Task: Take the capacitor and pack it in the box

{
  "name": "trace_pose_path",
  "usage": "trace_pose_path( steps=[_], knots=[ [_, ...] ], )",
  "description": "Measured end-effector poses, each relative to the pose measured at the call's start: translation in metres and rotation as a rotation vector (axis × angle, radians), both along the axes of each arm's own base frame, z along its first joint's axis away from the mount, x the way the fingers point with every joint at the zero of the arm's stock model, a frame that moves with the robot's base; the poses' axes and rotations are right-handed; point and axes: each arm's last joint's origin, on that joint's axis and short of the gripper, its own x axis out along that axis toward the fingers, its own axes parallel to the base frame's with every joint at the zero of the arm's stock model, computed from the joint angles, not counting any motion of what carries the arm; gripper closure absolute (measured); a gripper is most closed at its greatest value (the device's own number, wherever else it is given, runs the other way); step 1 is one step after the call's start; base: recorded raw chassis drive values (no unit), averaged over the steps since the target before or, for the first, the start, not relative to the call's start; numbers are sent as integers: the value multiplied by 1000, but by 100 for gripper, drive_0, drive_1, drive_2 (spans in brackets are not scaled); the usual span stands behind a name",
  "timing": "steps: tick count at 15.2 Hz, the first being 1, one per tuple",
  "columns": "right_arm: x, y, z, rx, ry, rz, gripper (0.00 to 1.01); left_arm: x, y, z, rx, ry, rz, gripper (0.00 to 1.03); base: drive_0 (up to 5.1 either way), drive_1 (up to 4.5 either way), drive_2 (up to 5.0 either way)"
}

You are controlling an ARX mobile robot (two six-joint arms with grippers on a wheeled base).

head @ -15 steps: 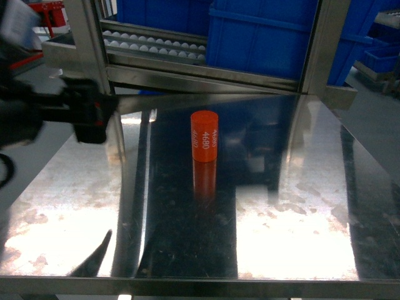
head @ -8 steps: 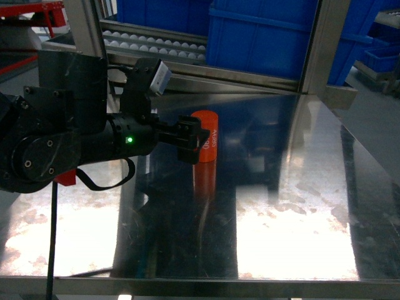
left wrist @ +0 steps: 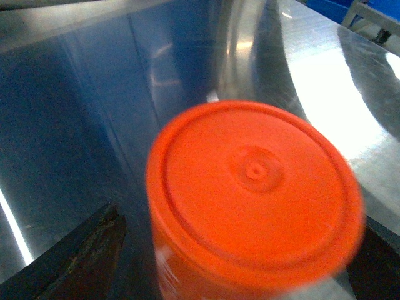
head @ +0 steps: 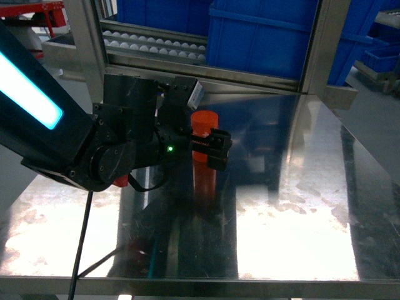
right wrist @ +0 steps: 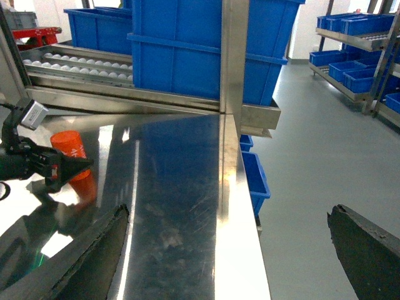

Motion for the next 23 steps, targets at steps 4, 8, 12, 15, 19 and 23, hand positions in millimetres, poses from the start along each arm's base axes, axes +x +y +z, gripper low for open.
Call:
trace_pose_path(
  steps=[4,8,12,15,19,23],
  knots=[
    [0,0,0,0,0,0,3,9,-4,-6,3,-12,20,5,0,0,0],
    [0,0,0,0,0,0,3,2,-6,-10,-25,-1,57,59,0,0,0],
    [0,0,0,0,0,0,3,-21,21,31,-10,-120,186,59,0,0,0],
    [0,0,0,0,0,0,3,-54,64,94,-35,-288,340,59,0,0,0],
    [0,0,0,0,0,0,3,-112,104,103,26,-252,504,59,0,0,0],
    [0,0,0,0,0,0,3,-154,128,130,18,-292,584,59,0,0,0]
  ],
)
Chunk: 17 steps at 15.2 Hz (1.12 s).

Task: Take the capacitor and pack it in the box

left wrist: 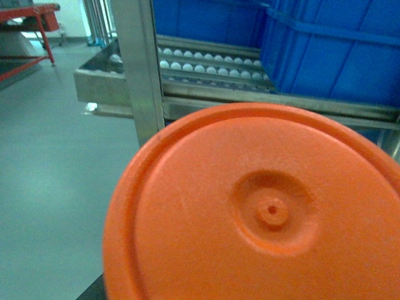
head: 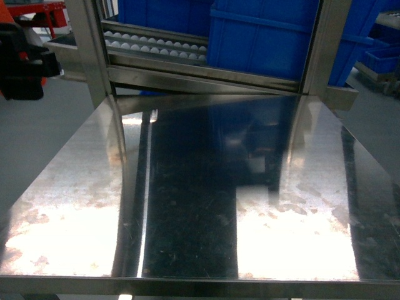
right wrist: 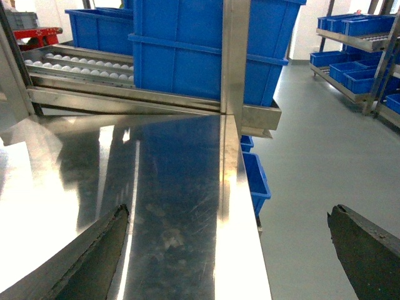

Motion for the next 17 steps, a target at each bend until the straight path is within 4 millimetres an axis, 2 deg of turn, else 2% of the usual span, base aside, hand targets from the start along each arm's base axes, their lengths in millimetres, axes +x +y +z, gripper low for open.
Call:
trace_pose_path(
  steps=[3,5,7,12,17],
  knots=[
    [0,0,0,0,0,0,3,1,-1,-7,5,33,-5,59,0,0,0],
    [0,0,0,0,0,0,3,-7,3,-5,-9,-60,34,59,0,0,0],
    [0,0,0,0,1,0,3,-34,14,-12,-9,-61,54,59,0,0,0],
    [0,0,0,0,0,0,3,-85,29,-23,-10,-54,50,59,0,0,0],
    [0,0,0,0,1,0,3,-121,45,-39,-11,-32,60,59,0,0,0]
  ],
)
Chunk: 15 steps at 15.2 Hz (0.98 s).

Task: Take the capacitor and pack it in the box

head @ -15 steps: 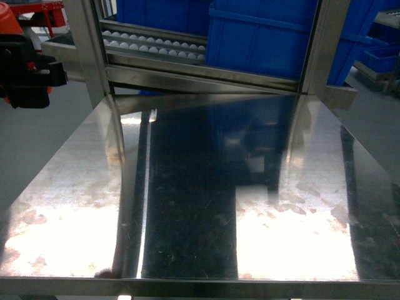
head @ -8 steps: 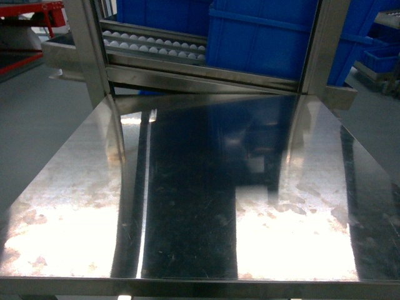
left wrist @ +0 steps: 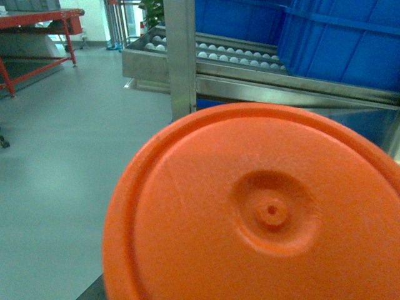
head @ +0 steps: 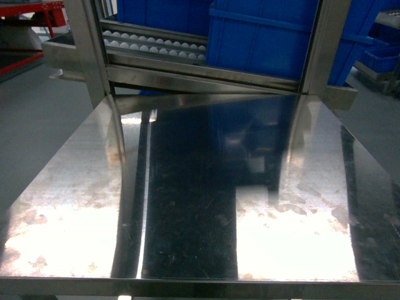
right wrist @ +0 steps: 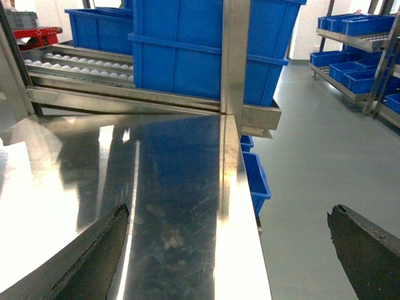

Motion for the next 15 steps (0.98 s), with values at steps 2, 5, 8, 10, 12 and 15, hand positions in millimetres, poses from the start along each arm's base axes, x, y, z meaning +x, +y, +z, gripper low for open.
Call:
trace_pose_path(
  steps=[2,5,8,10,12,15],
  knots=[
    [0,0,0,0,0,0,3,-10,0,5,0,-27,-2,59,0,0,0],
    [0,0,0,0,0,0,3,-24,0,3,0,-13,-2,59,0,0,0],
    [0,0,0,0,0,0,3,-35,0,6,0,-21,-2,59,0,0,0],
    [0,0,0,0,0,0,3,-41,0,9,0,-35,-2,59,0,0,0],
    [0,0,0,0,0,0,3,-47,0,11,0,-40,-3,59,0,0,0],
    [0,0,0,0,-1,0,3,-54,0,12,0,-48,-2,59,0,0,0]
  ],
)
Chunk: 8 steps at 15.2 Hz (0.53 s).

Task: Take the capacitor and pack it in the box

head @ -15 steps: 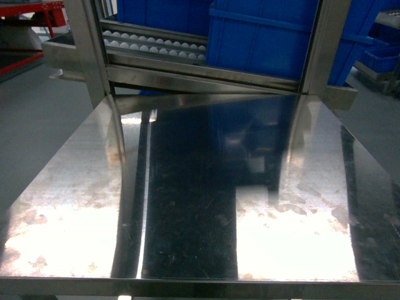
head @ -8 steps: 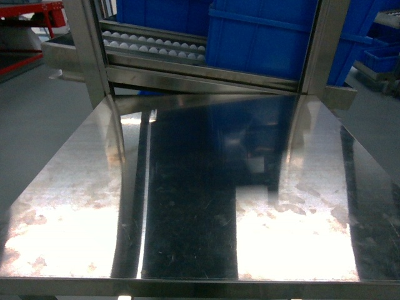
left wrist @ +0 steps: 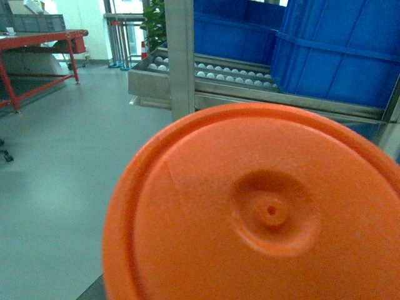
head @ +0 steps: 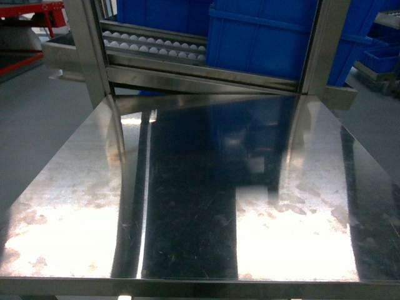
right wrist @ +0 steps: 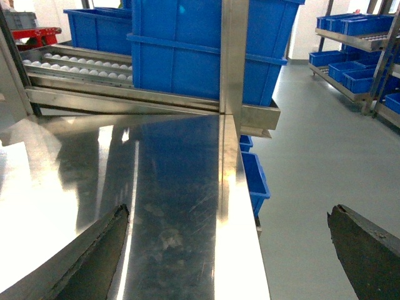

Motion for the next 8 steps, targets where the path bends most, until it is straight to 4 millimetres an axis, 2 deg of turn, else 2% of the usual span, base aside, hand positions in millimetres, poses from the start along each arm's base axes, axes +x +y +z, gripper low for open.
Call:
trace_pose_path(
  steps=[8],
  knots=[
    [0,0,0,0,0,0,3,-12,0,0,0,0,0,59,0,0,0]
  ],
)
